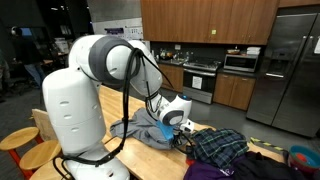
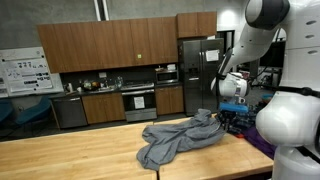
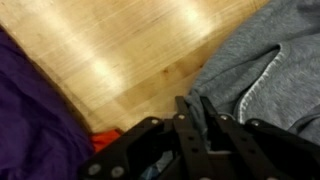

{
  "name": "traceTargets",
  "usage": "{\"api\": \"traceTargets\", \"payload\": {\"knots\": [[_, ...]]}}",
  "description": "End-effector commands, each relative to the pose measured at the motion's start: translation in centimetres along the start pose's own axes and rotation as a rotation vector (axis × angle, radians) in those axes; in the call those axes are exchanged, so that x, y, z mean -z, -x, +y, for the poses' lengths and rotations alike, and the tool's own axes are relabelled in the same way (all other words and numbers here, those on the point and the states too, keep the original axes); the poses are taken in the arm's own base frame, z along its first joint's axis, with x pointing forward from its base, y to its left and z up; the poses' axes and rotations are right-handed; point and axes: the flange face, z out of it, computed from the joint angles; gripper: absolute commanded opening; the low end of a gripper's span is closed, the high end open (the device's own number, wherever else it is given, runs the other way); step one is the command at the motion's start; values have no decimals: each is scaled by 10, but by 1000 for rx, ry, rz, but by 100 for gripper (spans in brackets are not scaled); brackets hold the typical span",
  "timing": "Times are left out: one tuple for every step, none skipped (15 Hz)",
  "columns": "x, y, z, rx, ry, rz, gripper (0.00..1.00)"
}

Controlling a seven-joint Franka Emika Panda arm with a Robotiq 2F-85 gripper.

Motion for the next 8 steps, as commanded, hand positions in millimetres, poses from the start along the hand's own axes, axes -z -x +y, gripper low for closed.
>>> {"api": "traceTargets", "payload": {"knots": [[32,8,17,35,-41,-46,5],[38,7,19,52,-55,-75,5],[43,6,22,67,-66,-102,5],[48,6,24,89,-81,-139,5],[53,5,27,105,-90,-171,5],[57,3,30,116,-95,-202,5],[61,2,32,124,-99,-226,5],[65,2,34,129,-96,-243,5]]}}
